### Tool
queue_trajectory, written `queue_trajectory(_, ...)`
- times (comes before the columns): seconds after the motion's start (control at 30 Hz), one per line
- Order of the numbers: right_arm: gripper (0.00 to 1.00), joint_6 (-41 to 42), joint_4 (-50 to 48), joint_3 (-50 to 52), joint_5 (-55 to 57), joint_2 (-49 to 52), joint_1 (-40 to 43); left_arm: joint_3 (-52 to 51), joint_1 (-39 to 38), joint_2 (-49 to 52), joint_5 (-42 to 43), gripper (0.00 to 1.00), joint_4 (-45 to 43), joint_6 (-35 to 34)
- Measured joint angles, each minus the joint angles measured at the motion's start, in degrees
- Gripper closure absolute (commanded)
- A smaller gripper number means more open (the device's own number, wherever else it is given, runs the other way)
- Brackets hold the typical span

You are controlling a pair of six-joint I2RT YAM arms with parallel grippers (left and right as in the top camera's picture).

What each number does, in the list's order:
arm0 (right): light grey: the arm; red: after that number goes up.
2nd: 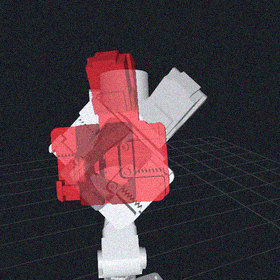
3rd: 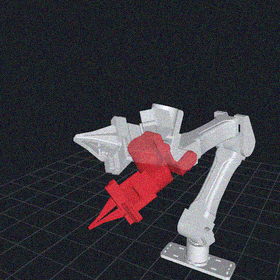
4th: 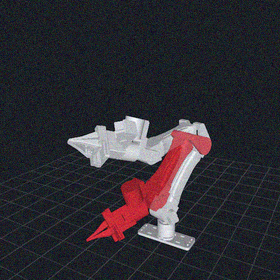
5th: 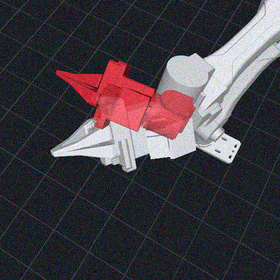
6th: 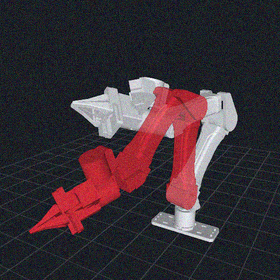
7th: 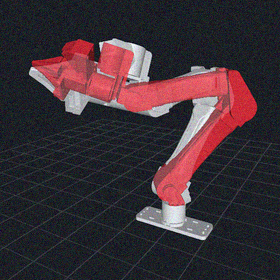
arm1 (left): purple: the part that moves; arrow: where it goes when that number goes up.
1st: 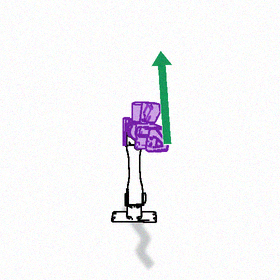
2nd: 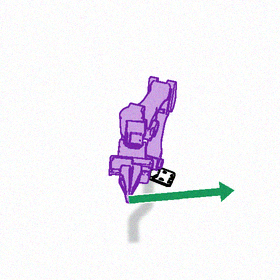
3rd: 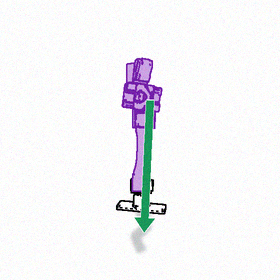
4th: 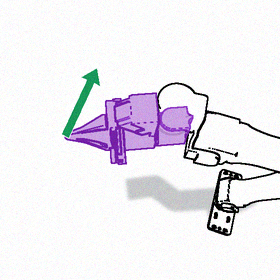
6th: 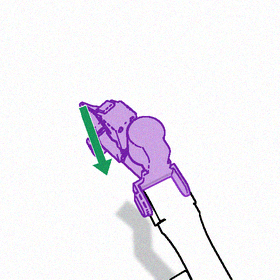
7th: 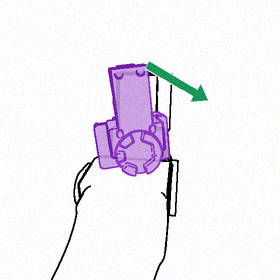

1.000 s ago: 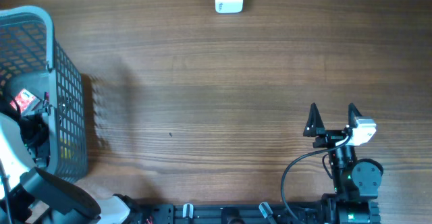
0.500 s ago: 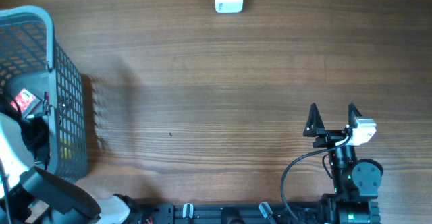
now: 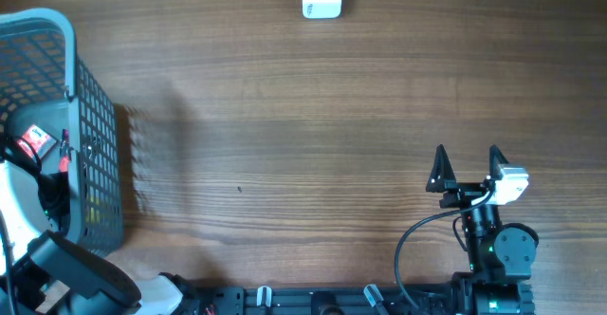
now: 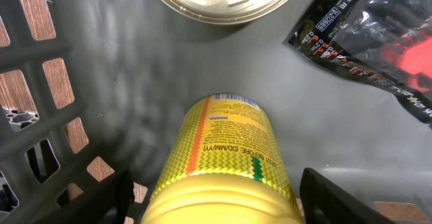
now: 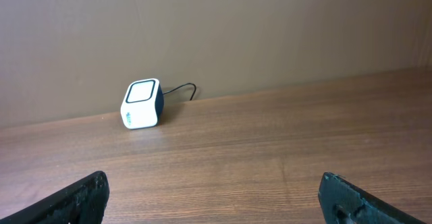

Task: Scan the item barcode
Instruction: 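Lower the left gripper into the basket and grasp the yellow container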

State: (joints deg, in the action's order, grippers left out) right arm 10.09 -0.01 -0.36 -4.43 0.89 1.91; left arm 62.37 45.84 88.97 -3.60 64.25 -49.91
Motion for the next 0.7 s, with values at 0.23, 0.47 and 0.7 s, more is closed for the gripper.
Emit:
queue_trajectory(0.23, 0.00, 0.0, 0.0, 0.0, 0.0, 0.0, 0.0, 0.0, 0.0, 0.0, 0.0, 0.40, 0.0, -0.1)
queue_trajectory(0.47, 0.00, 0.0, 0.0, 0.0, 0.0, 0.0, 0.0, 0.0, 0.0, 0.0, 0.0, 0.51, 0.0, -0.1)
queue_trajectory(0.7, 0.00, 0.0, 0.0, 0.0, 0.0, 0.0, 0.0, 0.0, 0.0, 0.0, 0.0, 0.59, 0.0, -0.1)
